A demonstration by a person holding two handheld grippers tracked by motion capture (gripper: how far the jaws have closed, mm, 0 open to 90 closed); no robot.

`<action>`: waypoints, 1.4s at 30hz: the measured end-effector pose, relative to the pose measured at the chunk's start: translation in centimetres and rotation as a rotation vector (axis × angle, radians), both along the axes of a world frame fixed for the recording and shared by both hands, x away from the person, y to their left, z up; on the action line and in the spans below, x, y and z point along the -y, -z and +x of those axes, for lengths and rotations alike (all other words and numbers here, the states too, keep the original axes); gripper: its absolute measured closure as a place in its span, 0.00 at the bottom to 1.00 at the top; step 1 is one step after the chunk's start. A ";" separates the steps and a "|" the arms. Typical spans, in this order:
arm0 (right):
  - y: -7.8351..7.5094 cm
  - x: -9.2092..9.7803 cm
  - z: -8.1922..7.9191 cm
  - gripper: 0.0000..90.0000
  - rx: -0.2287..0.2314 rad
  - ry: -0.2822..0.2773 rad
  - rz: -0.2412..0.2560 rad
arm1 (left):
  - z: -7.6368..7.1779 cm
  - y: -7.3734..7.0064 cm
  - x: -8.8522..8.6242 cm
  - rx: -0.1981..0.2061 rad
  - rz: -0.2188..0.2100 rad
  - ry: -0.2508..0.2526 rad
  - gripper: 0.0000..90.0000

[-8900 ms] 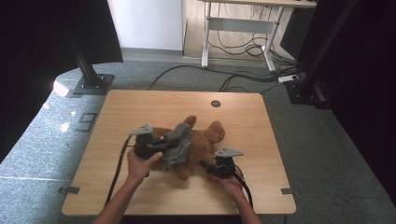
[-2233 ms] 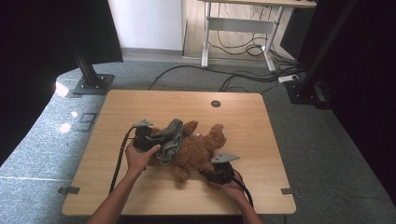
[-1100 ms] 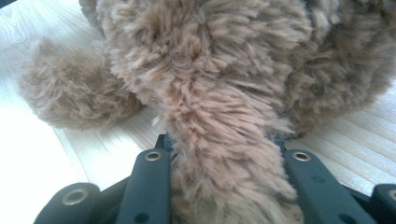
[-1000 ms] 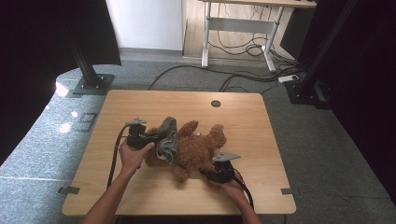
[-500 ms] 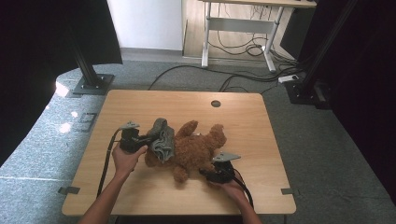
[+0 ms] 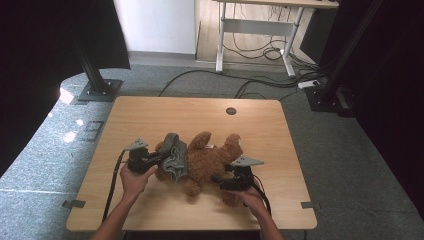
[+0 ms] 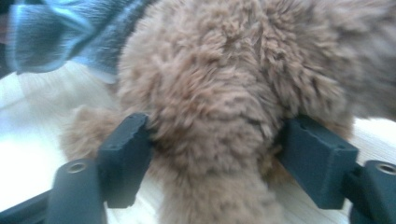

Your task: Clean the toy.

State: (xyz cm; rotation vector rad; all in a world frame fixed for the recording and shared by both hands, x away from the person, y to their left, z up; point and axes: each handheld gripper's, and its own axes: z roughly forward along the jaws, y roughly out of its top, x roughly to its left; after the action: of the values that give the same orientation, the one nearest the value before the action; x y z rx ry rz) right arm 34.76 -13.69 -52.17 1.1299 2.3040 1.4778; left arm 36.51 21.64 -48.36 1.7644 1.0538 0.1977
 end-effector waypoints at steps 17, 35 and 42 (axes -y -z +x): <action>0.4 -1.7 1.8 0.74 0.083 0.119 -0.068 | 1.6 0.3 0.3 -0.023 -0.063 -0.012 0.83; 0.8 -0.5 4.5 0.76 0.173 0.169 -0.069 | 3.5 0.1 1.5 -0.010 -0.051 0.000 0.83; 1.6 0.3 1.0 0.76 0.155 0.068 -0.095 | 0.3 0.2 0.9 -0.030 -0.110 0.056 0.83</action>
State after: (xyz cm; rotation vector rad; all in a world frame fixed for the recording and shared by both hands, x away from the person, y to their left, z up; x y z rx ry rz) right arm 35.76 -13.98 -53.79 1.0201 2.1840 1.3650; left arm 36.77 20.72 -48.60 1.6995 1.0168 0.0770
